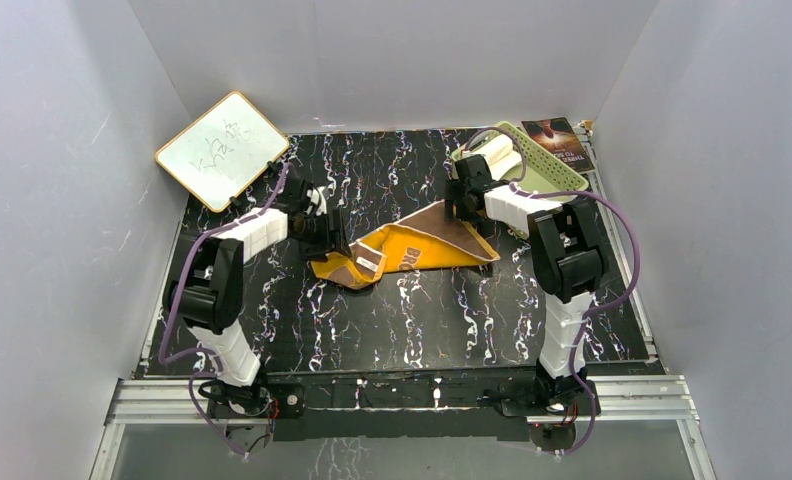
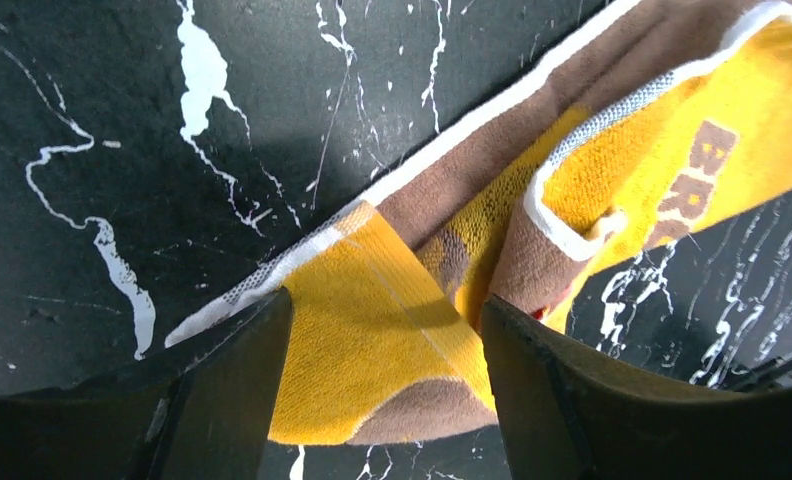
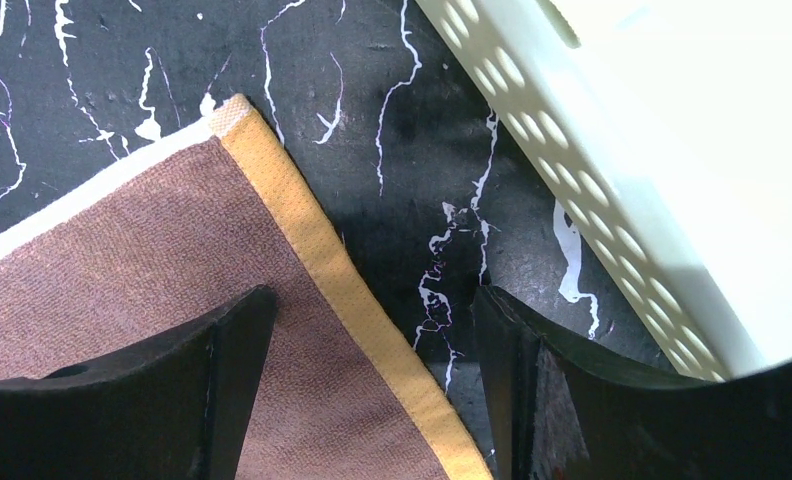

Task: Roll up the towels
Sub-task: Flatten out the towel at the center of the board.

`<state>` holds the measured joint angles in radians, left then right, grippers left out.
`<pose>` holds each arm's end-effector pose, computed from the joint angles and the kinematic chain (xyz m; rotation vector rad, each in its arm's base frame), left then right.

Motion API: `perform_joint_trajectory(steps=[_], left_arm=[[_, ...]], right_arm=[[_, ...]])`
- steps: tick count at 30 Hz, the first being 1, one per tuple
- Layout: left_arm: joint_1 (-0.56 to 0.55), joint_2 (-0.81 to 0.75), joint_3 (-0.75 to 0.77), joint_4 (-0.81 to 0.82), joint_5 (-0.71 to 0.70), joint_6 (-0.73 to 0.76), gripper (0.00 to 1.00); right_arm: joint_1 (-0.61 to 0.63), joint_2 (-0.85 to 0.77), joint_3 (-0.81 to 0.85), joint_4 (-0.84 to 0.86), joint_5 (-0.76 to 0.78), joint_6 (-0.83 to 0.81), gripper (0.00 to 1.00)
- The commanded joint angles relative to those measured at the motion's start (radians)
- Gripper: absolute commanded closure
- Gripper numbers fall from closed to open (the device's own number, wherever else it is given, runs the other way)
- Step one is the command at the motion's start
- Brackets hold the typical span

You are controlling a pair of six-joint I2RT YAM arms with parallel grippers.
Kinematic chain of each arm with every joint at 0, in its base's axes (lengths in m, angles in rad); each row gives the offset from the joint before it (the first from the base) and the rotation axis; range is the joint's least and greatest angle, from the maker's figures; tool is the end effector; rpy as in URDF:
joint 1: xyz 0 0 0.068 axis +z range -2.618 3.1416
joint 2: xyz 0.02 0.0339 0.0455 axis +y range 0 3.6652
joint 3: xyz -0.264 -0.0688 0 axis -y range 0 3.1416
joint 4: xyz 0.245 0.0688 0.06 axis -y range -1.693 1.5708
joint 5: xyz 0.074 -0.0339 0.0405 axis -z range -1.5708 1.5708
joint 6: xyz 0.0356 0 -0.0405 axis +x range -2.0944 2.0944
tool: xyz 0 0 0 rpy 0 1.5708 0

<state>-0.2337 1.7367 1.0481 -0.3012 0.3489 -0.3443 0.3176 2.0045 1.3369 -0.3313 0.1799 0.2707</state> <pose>0.3375 -0.0929 0.1747 -0.0069 2.6091 -0.6621 0.4005 0.1250 0.1568 0.0078 2.5451 -0.0027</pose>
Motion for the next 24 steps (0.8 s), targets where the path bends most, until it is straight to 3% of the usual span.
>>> perform_joint_trajectory(steps=[1, 6, 12, 16, 18, 22, 24], left_arm=[[-0.041, 0.035, 0.076, -0.088, -0.131, 0.019, 0.32], [-0.081, 0.083, 0.108, -0.143, -0.208, 0.042, 0.38], [-0.096, 0.097, 0.059, -0.176, -0.221, 0.061, 0.8], [-0.084, 0.044, 0.066, -0.224, -0.296, 0.082, 0.99], [-0.053, 0.015, 0.113, -0.252, -0.301, 0.102, 1.0], [0.06, -0.052, 0.257, -0.282, -0.264, 0.146, 0.97], [0.124, -0.085, 0.329, -0.271, -0.218, 0.169, 0.95]], right_arm=[[0.002, 0.022, -0.041, -0.103, -0.044, -0.013, 0.29], [0.003, 0.016, -0.056, -0.094, -0.052, -0.011, 0.29], [0.002, 0.009, -0.07, -0.082, -0.06, -0.006, 0.29], [0.002, -0.006, -0.07, -0.08, -0.065, -0.001, 0.3], [0.002, -0.028, -0.07, -0.073, -0.073, 0.006, 0.44], [0.002, -0.107, -0.055, -0.056, -0.101, 0.013, 0.94], [0.003, -0.164, -0.039, -0.047, -0.113, 0.013, 1.0]])
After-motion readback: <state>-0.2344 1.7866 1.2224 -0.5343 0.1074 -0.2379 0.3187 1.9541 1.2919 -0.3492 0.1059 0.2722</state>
